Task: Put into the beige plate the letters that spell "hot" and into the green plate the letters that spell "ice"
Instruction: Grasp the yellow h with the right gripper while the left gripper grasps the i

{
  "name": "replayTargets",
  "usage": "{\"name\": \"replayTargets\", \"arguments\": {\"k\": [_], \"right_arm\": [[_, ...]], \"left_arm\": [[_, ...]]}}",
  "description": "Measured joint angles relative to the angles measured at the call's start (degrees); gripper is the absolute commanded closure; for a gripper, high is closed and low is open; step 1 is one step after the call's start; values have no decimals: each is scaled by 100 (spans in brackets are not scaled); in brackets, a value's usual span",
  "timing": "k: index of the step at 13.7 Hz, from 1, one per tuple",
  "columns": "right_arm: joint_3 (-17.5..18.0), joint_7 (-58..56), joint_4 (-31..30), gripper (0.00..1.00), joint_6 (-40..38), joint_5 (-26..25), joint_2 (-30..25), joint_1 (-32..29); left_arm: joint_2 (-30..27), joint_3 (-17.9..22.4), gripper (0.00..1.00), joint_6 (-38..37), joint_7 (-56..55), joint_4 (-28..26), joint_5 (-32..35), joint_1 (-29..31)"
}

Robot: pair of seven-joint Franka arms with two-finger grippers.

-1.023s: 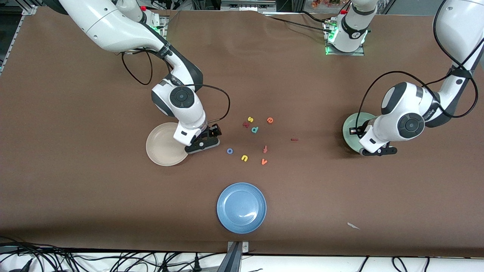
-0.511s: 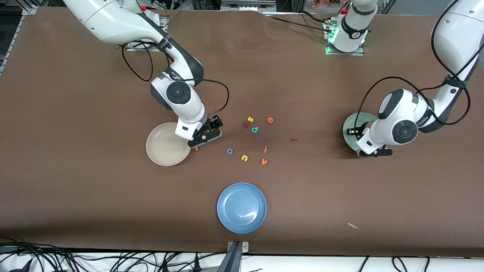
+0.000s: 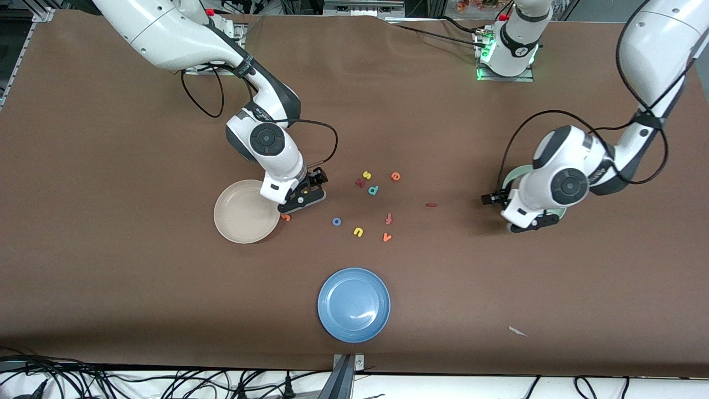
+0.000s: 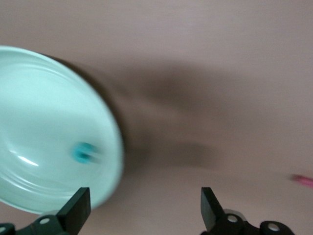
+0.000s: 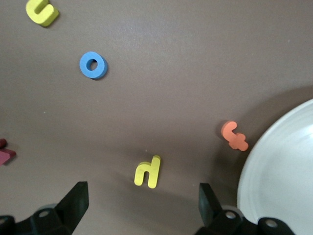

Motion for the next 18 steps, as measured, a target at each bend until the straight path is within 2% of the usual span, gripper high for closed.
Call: {"name": "replayTargets", "arguments": {"k": [2,3,5,9,11,14,18], "right_arm": [[-1,75,-4,3,2,-23,68,0],[-2,144,-5,8,5,-28,100,0],[-2,316,-7,16,54,-165,196,24],[-38,682,-11,22,244,-492,400,118],[-51,684,-10,27,264,-497,413,117],[-52,685,-7,37,282,-498,412,117],[-84,686,-7,51,286,-499,412,117]], "left_arm": [[4,9,3,28,-789,159,-191,-423],[15,15,4,85,-1295,193,-198,-558],[82,41,4,445,-2367,197,-198,-713],[340,116,4,1043,-4082,197,-197,-917],[402,390,5,1345,-4880,196,-197,-1222],[451,1100,10,1729,-5785,196,-197,-2030],[473,1264,11,1978,-6458,203,-197,-2339]]}}
